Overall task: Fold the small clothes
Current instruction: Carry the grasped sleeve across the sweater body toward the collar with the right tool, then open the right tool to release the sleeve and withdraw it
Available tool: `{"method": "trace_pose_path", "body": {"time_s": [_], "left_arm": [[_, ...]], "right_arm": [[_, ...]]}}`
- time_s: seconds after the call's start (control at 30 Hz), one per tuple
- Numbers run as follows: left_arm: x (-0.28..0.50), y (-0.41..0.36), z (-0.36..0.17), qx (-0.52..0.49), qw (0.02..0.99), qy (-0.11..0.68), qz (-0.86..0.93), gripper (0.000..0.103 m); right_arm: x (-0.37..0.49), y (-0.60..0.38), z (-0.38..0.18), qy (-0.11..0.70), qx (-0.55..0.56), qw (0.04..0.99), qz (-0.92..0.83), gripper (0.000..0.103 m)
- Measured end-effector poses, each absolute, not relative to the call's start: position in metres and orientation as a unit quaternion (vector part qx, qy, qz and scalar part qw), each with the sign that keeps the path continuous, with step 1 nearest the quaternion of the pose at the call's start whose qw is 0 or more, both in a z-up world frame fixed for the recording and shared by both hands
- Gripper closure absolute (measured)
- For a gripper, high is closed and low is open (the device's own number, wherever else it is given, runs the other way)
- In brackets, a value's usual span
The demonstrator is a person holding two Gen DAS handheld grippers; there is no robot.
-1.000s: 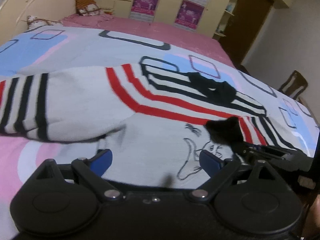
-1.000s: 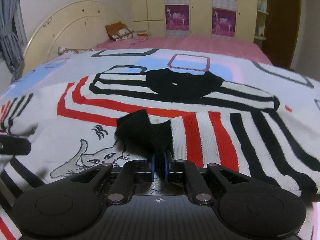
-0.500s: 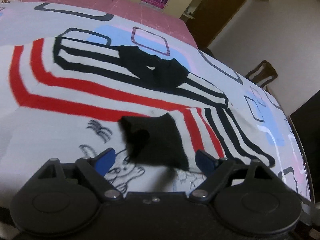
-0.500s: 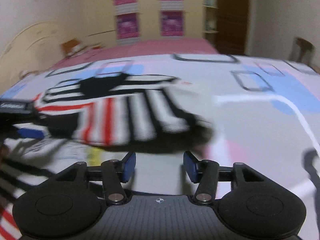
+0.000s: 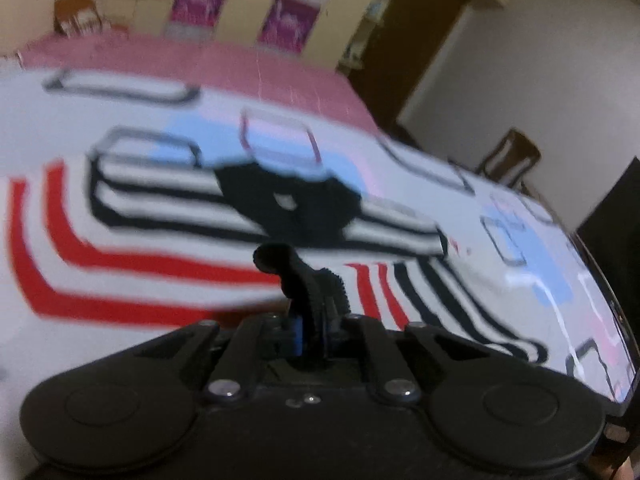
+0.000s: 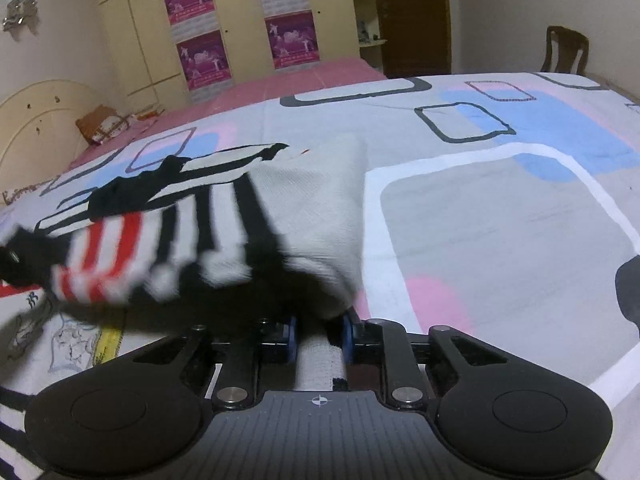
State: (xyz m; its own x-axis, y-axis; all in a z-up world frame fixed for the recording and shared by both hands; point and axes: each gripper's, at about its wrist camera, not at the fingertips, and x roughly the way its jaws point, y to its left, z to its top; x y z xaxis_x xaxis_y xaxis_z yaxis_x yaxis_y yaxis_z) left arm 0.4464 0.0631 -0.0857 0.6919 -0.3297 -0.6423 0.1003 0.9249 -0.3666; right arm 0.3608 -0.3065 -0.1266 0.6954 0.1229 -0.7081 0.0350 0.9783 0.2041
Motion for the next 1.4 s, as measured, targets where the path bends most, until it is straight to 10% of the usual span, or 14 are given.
{"method": "trace_pose_path", "body": {"time_s": [0.37,0.47,0.57,0.8,0.93,1.07,1.13,1.4], "left_arm": [[0.446,0.099,-0.117,-0.12,0.904,0.402,-0.081,0.095],[0.442,0.1,-0.113,-0.118,0.905,0.402,-0.079,0.073],[0.434,0.107,-0.106,-0.109,0.918,0.377,-0.065,0.039],[0.462,0.117,-0.116,-0.144,0.904,0.399,-0.049,0.054],[0.47,0.116,-0.119,-0.16,0.899,0.406,-0.036,0.089],[0.466,0.11,-0.123,-0.155,0.906,0.393,-0.029,0.093],[0.46,0.108,-0.12,-0.152,0.916,0.371,-0.021,0.095],[0.449,0.104,-0.128,-0.142,0.924,0.353,0.034,0.087]], "right_arm": [[0.366,-0.301,-0.13,0.397,0.071,0.915,0.031,0.083],[0.359,-0.303,-0.119,0.399,0.051,0.914,0.044,0.049],[0.345,-0.32,-0.099,0.362,0.068,0.928,0.055,0.043],[0.425,-0.341,-0.095,0.346,0.141,0.926,0.059,0.058],[0.482,-0.349,-0.112,0.361,0.161,0.916,0.071,0.059],[0.518,-0.358,-0.131,0.385,0.19,0.898,0.096,0.059],[0.527,-0.361,-0.139,0.395,0.208,0.886,0.121,0.096],[0.52,-0.344,-0.136,0.382,0.086,0.914,0.108,0.095]]}}
